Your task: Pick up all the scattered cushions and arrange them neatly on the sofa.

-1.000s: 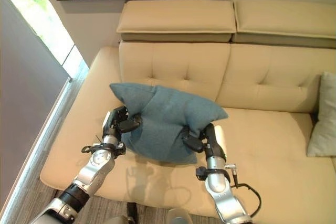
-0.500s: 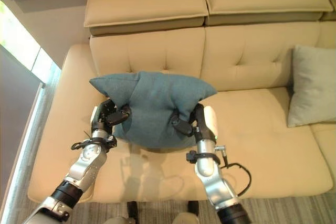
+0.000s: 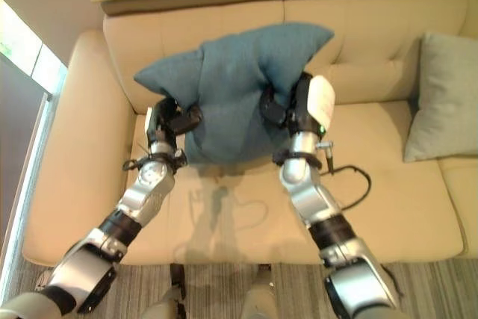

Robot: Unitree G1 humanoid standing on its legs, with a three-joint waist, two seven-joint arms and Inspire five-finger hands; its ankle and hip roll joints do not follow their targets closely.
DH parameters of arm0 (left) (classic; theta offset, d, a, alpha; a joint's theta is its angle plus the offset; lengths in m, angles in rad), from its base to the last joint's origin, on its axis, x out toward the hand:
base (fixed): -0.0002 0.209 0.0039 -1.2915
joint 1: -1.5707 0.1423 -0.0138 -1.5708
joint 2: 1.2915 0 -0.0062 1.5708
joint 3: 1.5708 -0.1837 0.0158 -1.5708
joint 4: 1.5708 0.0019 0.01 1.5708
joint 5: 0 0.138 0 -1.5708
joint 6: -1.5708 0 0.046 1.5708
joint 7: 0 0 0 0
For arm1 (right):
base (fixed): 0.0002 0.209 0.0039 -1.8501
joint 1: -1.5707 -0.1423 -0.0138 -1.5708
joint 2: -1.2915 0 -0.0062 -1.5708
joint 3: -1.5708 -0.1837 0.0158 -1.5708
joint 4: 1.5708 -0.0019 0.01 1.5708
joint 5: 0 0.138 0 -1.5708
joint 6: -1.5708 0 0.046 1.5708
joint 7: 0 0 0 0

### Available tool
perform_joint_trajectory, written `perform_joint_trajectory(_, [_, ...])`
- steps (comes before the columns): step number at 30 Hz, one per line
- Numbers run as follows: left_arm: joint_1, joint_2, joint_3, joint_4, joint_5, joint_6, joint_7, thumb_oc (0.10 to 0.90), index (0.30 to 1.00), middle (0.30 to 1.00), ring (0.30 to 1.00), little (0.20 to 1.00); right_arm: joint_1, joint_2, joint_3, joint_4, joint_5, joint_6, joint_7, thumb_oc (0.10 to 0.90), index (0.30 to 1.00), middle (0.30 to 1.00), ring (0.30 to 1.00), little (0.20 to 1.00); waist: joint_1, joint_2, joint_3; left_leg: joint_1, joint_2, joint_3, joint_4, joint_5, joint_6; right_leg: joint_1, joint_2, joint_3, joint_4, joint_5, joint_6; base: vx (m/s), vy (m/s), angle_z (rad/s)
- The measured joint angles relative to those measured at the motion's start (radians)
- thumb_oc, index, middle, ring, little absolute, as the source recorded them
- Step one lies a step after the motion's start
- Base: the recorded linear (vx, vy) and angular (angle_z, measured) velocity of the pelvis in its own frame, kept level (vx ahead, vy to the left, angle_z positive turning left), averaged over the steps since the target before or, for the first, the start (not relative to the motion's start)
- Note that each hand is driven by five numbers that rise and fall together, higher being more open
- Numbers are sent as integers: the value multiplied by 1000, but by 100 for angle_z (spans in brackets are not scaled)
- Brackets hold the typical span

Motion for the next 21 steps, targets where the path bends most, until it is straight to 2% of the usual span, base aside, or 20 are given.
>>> perform_joint_trajectory(3, [-89,45,-3,68,-17,-4,0,400,300,300,300,300,-82,3,36,56,31,12,-3,400,300,300,300,300,3,0,3,-54,1,-10,0,17,-9,-50,2,-2,0,10,0,-6,95,7])
perform_joint_trajectory(4, [-121,85,-10,93,-28,-6,-1,400,300,300,300,300,-117,9,65,90,40,16,-6,400,300,300,300,300,3,1,7,-66,0,-11,0,17,-9,-61,1,-2,0,11,0,-7,68,0])
perform_joint_trajectory(6, [-213,127,-56,176,-27,0,-10,400,300,300,300,300,-196,13,113,161,65,20,1,400,300,300,300,300,7,-2,33,-79,0,-9,1,20,-11,-74,2,-7,0,19,-2,-22,86,-2])
perform_joint_trajectory(9, [-332,172,-75,289,-26,5,-28,400,300,300,300,300,-316,36,163,247,92,17,-4,400,300,300,300,300,17,-1,45,-126,0,0,2,22,-13,-127,2,-13,0,30,-11,-10,74,-5])
perform_joint_trajectory(11, [-386,186,-81,314,-27,4,-32,400,300,300,300,300,-403,31,191,290,115,15,-2,400,300,300,300,300,17,-2,82,-131,5,2,2,23,-15,-130,6,-33,0,33,-16,6,17,-2])
perform_joint_trajectory(15, [-411,165,-60,318,-32,1,-42,400,300,300,300,300,-466,31,197,352,132,15,2,400,300,300,300,300,19,-2,91,-140,12,16,7,22,-15,-134,11,-43,0,33,-16,0,0,0])
perform_joint_trajectory(16, [-412,164,-53,323,-47,-2,-55,400,300,300,300,300,-470,29,199,356,144,15,3,701,752,752,752,752,19,-3,92,-151,12,20,34,19,-15,-133,11,-50,0,39,-23,0,0,0])
perform_joint_trajectory(17, [-413,155,-53,324,-51,-2,-61,400,300,300,300,300,-475,30,199,365,145,15,4,800,900,900,900,900,17,-8,96,-172,12,22,73,7,-15,-133,11,-54,0,46,-32,9,-9,5])
perform_joint_trajectory(18, [-420,166,-53,324,-51,-3,-74,800,900,900,900,900,-488,33,199,384,146,15,10,800,900,900,900,900,18,-26,109,-249,7,27,192,-50,-10,-132,4,-55,1,59,-47,8,-15,7])
perform_joint_trajectory(19, [-426,165,-51,324,-52,-6,-75,800,900,900,900,900,-497,30,199,388,147,15,19,800,900,900,900,900,16,-33,113,-266,-13,16,156,-58,4,-133,1,-56,1,58,-47,12,-16,-20])
perform_joint_trajectory(20, [-437,168,-51,329,-58,-6,-77,800,900,900,900,900,-516,30,198,393,151,15,25,800,900,900,900,900,22,-22,119,-239,-20,16,22,20,43,-139,27,-53,1,56,-44,12,-13,-48])
perform_joint_trajectory(21, [-443,181,-50,325,-67,-7,-86,800,900,900,900,900,-521,36,182,384,154,15,20,800,900,900,900,900,21,-38,127,-229,-19,17,0,84,50,-145,29,-49,1,53,-41,15,-11,-46])
